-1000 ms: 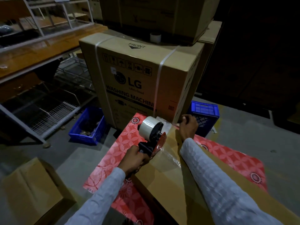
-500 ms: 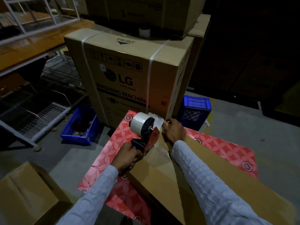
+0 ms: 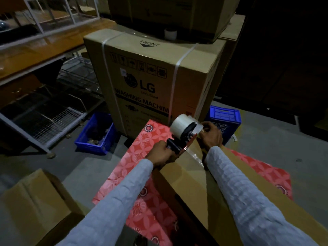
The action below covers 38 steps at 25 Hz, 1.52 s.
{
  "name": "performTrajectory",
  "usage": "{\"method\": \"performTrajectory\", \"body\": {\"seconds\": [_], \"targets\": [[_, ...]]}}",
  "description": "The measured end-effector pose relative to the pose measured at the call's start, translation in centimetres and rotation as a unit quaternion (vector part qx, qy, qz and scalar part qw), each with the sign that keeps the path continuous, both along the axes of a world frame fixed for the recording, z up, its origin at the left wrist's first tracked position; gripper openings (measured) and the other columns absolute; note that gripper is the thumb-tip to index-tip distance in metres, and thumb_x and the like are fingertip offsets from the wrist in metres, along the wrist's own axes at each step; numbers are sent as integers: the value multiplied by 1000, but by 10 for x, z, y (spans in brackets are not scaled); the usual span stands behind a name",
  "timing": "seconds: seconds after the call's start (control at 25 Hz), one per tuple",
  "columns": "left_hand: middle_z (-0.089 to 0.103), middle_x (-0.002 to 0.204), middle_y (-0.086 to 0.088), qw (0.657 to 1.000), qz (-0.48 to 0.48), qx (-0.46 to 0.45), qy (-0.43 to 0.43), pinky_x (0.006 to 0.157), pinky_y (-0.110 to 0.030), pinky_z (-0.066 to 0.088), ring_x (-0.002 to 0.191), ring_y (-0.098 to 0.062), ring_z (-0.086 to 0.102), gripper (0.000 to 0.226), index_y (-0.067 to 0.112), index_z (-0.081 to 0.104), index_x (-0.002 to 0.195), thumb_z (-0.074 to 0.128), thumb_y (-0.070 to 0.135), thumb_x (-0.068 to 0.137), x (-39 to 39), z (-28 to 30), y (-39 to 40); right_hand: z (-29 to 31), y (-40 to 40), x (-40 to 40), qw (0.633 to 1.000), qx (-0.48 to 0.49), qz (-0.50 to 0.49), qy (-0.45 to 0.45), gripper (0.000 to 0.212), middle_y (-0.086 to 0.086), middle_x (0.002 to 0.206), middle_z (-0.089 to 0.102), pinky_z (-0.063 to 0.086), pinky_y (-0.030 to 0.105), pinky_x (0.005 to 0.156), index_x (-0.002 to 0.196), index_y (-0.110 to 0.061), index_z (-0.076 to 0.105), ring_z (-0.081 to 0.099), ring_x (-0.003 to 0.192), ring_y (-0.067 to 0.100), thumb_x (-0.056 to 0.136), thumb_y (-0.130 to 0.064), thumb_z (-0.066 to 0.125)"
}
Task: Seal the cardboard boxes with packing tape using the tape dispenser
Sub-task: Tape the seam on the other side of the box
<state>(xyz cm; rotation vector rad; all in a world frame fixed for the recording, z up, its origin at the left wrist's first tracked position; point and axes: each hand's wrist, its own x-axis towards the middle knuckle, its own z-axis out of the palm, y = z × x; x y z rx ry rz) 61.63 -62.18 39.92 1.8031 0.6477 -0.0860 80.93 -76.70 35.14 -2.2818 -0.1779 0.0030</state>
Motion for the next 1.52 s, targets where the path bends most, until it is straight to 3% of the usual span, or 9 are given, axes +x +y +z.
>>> {"method": "performTrajectory", "body": {"seconds": [0.2, 0.4, 0.64, 0.72, 0.84, 0.96, 1.12, 1.24, 1.52], "targets": [[54, 52, -11, 999, -14, -23, 16, 43, -22, 34, 37, -19, 42, 19, -9, 66, 87, 58, 5, 77, 32, 11, 7, 1, -1, 23, 1000, -11, -24, -8, 38, -13, 103, 76, 56, 39, 88, 109, -41, 67, 71, 97, 22, 72, -51, 69], [39, 51, -9, 997, -35, -68, 30, 48, -29, 24, 43, -16, 29, 11, 8, 55, 69, 55, 4, 80, 30, 10, 20, 1, 4, 22, 999, -20, -26, -12, 32, -12, 101, 74, 52, 36, 88, 105, -41, 68, 67, 95, 20, 74, -45, 68], [59, 53, -9, 998, -61, -30, 11, 53, -28, 45, 46, -19, 53, 22, -13, 66, 87, 67, 4, 73, 15, 9, 41, -3, 1, 28, 999, -28, -16, -22, 35, -12, 108, 75, 52, 38, 93, 112, -40, 69, 68, 104, 22, 79, -53, 69], [60, 52, -4, 998, -62, -27, 18, 43, -19, 36, 41, -13, 48, 14, -12, 70, 90, 63, -6, 80, 4, 10, 46, -4, 2, 28, 999, -31, -7, -28, 40, -11, 110, 74, 52, 41, 95, 113, -41, 69, 67, 108, 22, 80, -63, 69], [47, 51, -2, 998, -54, -31, 18, 45, -23, 22, 45, -16, 32, 15, 2, 69, 91, 63, -3, 78, -13, 6, 54, -4, 1, 29, 999, -30, -3, -28, 44, -10, 114, 74, 46, 40, 94, 115, -40, 69, 65, 112, 22, 80, -67, 71], [34, 54, -3, 998, -34, -39, 28, 45, -23, 21, 44, -15, 27, 15, -7, 63, 95, 63, -7, 80, -26, 0, 59, -4, -1, 29, 999, -23, 1, -32, 46, -11, 115, 74, 44, 40, 95, 116, -41, 69, 65, 114, 21, 79, -69, 71], [33, 54, -4, 997, -51, -45, 31, 45, -24, 21, 45, -15, 25, 16, 6, 68, 91, 64, -6, 83, -43, -2, 64, -6, -1, 28, 999, -21, -1, -35, 50, -11, 115, 74, 45, 43, 99, 117, -38, 70, 65, 114, 22, 79, -70, 71], [32, 57, -6, 997, -39, -45, 44, 44, -24, 21, 47, -14, 24, 20, -14, 57, 95, 68, -3, 82, -50, -9, 65, -5, -1, 27, 999, -24, 2, -33, 47, -8, 118, 73, 42, 43, 98, 116, -35, 69, 64, 116, 23, 81, -67, 72], [38, 56, -3, 998, -3, -55, 36, 45, -24, 25, 44, -15, 30, 25, 15, 62, 103, 64, 2, 82, -57, -24, 60, -5, 5, 19, 988, -110, 60, -88, 60, 5, 134, 54, 34, 51, 107, 133, -27, 58, 50, 128, 29, 84, -61, 70]]}}
